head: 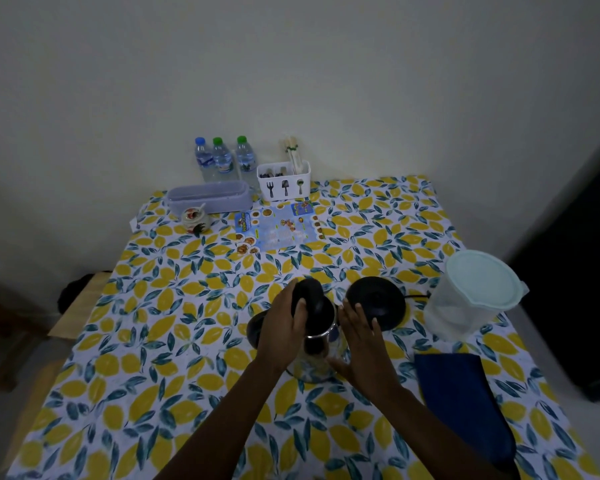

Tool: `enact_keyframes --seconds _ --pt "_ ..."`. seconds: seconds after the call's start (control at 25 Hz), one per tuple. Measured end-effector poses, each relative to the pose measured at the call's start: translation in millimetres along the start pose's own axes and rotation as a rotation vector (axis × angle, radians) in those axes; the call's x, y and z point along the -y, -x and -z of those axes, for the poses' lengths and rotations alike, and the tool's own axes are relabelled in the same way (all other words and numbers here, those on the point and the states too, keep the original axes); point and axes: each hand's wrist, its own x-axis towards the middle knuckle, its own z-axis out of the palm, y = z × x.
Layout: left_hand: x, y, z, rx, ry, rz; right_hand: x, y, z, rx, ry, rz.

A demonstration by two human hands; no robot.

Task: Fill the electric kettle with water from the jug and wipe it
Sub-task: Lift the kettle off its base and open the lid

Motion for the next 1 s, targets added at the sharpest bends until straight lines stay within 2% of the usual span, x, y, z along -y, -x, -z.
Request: enact_keyframes --seconds 0.2,0.44,0.6,0.72,0.88,1.0 --pt "-1.5 16.2 15.3 -0.182 0.405 0.130 11.7 6.0 -5.1 -0.020 0.012 0.029" --pt "15.6 28.9 41.7 -0.314 0.680 0.369 15.0 7.8 -7.8 -0.018 -0.027 0.045" --pt "23.3 35.6 43.9 -0.397 0.556 0.359 17.6 8.2 -9.1 -0.027 -0.094 0.031" --pt "20.2 36.0 46.2 -0.463 0.202 0.119 22.1 6.8 -12.0 -0.043 -0.174 -0.007" --pt "12.9 29.9 44.2 -0.341 -0.209 -0.169 24.6 12.8 -11.3 -0.090 -0.199 -0.049" --pt "-1.1 25.8 31.8 -0.249 -0.170 -0.293 22.0 31.1 -11.4 -0.126 -0.217 -0.087"
